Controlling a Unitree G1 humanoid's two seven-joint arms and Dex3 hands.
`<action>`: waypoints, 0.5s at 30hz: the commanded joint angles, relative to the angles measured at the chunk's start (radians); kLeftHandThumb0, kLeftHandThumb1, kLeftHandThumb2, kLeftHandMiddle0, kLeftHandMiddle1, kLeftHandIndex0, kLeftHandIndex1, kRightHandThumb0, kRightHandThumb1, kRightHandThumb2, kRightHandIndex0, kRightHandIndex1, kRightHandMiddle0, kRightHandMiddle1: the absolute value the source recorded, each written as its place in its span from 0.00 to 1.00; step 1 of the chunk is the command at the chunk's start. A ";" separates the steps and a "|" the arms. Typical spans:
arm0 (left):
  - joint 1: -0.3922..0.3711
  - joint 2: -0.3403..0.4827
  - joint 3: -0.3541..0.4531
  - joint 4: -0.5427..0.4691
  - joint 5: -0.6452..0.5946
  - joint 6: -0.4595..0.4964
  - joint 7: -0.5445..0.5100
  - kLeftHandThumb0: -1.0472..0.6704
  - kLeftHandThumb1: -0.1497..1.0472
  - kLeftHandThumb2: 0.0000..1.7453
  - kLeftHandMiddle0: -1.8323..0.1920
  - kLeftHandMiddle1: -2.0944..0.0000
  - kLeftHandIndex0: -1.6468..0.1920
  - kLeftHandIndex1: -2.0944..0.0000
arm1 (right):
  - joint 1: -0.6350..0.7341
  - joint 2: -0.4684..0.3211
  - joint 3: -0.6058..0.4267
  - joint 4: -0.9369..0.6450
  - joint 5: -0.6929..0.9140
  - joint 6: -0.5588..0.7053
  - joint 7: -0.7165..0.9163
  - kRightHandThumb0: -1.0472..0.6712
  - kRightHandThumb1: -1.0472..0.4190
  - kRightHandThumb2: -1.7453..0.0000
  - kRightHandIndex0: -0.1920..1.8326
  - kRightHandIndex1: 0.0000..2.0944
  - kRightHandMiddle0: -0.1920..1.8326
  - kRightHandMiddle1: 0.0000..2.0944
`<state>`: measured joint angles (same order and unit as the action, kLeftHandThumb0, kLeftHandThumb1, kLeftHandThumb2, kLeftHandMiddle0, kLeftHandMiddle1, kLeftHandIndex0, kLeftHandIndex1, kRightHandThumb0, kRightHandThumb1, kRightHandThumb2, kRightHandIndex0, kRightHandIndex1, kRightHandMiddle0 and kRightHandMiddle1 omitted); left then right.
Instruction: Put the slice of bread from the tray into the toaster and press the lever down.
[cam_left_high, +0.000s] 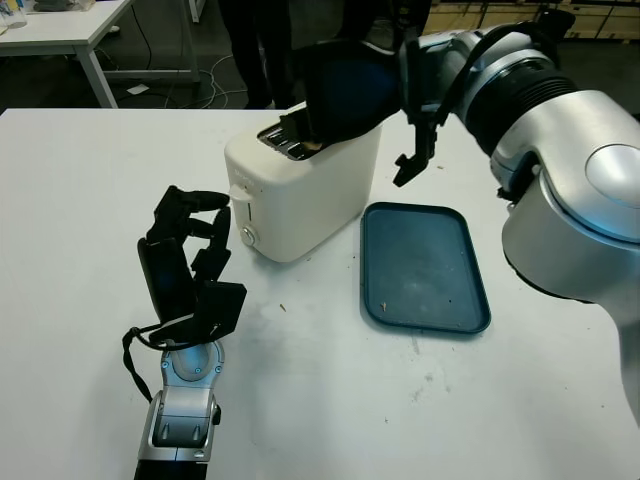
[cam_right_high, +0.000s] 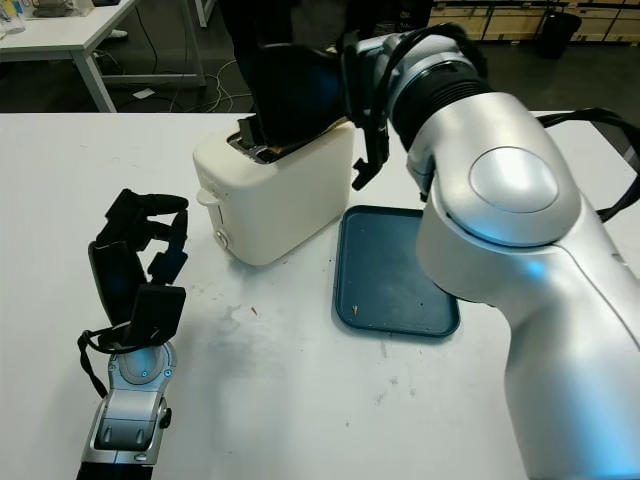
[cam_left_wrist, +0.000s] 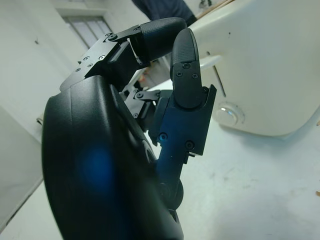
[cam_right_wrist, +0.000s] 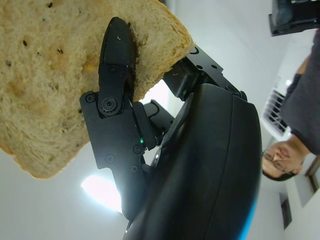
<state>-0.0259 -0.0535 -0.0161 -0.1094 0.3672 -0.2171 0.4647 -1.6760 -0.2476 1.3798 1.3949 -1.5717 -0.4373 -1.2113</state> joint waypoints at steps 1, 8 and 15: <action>0.014 -0.028 -0.009 -0.012 0.010 0.009 0.011 0.35 0.89 0.19 0.60 0.28 0.56 0.43 | 0.001 0.021 -0.005 0.006 0.012 -0.009 -0.024 0.25 0.09 0.63 0.61 0.83 0.45 0.83; 0.013 -0.033 -0.017 -0.009 -0.003 0.005 0.018 0.35 0.89 0.18 0.59 0.29 0.56 0.43 | 0.007 0.058 -0.075 0.004 0.091 -0.092 -0.055 0.25 0.09 0.68 0.63 0.83 0.50 0.80; 0.019 -0.034 -0.022 -0.013 -0.004 0.015 0.019 0.34 0.89 0.18 0.59 0.29 0.56 0.44 | 0.015 0.064 -0.148 0.004 0.163 -0.154 -0.004 0.26 0.09 0.66 0.65 0.83 0.51 0.83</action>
<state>-0.0150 -0.0535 -0.0294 -0.1122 0.3657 -0.2129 0.4794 -1.6674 -0.1860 1.2450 1.3954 -1.4231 -0.5743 -1.2245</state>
